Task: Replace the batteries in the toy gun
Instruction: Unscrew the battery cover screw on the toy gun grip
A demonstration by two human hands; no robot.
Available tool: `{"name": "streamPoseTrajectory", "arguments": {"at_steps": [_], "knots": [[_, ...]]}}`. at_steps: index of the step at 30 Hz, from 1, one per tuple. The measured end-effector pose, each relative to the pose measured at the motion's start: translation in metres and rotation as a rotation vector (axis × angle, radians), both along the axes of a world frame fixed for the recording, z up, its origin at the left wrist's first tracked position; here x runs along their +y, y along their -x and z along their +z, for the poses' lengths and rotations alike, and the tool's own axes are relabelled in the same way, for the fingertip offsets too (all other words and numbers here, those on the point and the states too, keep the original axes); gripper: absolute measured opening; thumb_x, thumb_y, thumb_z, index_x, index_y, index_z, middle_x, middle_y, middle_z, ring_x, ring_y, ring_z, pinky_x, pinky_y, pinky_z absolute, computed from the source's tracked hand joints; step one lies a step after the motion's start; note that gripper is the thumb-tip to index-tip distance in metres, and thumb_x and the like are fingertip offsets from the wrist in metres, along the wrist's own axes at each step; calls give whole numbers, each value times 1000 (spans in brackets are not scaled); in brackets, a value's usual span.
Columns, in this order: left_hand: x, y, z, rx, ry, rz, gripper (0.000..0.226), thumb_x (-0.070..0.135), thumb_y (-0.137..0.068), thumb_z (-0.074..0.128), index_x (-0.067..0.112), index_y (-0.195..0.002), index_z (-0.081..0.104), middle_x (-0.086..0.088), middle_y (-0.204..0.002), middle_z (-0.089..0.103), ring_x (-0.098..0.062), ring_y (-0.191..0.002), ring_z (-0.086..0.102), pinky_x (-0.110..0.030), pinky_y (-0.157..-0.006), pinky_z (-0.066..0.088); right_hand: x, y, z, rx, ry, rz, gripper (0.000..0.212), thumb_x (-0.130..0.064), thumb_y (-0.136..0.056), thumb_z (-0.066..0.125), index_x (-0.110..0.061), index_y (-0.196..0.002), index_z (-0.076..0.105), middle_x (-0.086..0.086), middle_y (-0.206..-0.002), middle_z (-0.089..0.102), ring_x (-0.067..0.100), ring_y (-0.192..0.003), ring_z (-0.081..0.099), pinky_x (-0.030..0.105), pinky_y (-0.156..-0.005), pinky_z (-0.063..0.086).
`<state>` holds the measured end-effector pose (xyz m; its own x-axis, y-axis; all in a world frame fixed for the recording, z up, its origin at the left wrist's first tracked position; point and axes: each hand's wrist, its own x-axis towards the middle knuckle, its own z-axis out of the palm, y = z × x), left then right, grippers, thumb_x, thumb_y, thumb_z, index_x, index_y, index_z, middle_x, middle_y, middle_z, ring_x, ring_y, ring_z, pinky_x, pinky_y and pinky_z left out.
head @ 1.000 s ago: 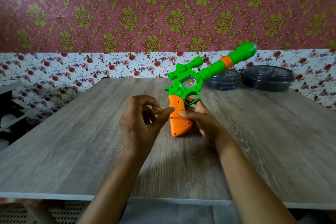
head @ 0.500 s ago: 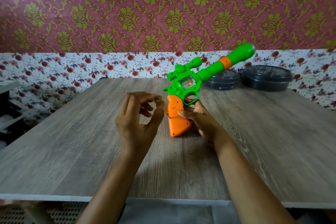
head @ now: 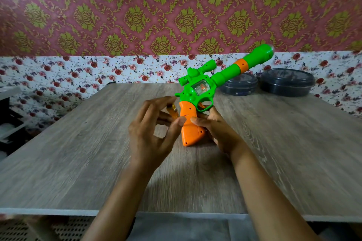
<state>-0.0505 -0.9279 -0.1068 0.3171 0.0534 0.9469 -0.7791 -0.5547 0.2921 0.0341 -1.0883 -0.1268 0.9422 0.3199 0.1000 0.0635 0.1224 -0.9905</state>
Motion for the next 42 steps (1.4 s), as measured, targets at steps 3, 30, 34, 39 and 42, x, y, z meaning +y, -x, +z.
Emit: {"name": "streamPoseTrajectory", "arguments": {"at_steps": [3, 30, 34, 39, 42], "knots": [[0, -1, -1, 3, -8, 18, 28, 18, -91, 53, 14, -118, 54, -4, -98, 65, -4, -71, 65, -11, -63, 49, -1, -1, 0, 12, 11, -8, 61, -9, -86, 60, -22, -137, 30, 5, -128, 57, 15, -101, 60, 30, -76, 50], [0, -1, -1, 11, -14, -4, 32, 16, -89, 54, 18, -121, 55, -3, -102, 64, -5, -70, 65, -11, -65, 50, 2, -3, -1, 24, -27, -1, 58, -3, -86, 58, -16, -136, 31, 8, -119, 60, 22, -107, 60, 37, -89, 49], [1, -3, -1, -1, -6, 36, 35, 21, -91, 56, 12, -125, 54, 3, -104, 64, -4, -75, 66, -8, -67, 51, 3, -4, -1, 35, -18, -7, 60, -4, -86, 59, -18, -136, 30, 11, -127, 58, 24, -111, 58, 43, -97, 45], [0, -3, -1, 16, 45, 41, 24, 26, -80, 68, 19, -95, 51, 20, -84, 54, 6, -69, 57, -7, -61, 44, 2, -3, -1, 22, -9, -6, 59, -3, -86, 57, -16, -136, 29, 11, -125, 58, 25, -112, 57, 43, -98, 44], [0, -3, -1, 16, 81, 15, 28, 28, -77, 71, 18, -87, 47, 17, -80, 51, -4, -65, 54, -10, -59, 44, 2, -2, -1, 17, 11, -2, 58, -4, -86, 57, -17, -136, 30, 10, -125, 58, 26, -113, 57, 45, -100, 43]]}}
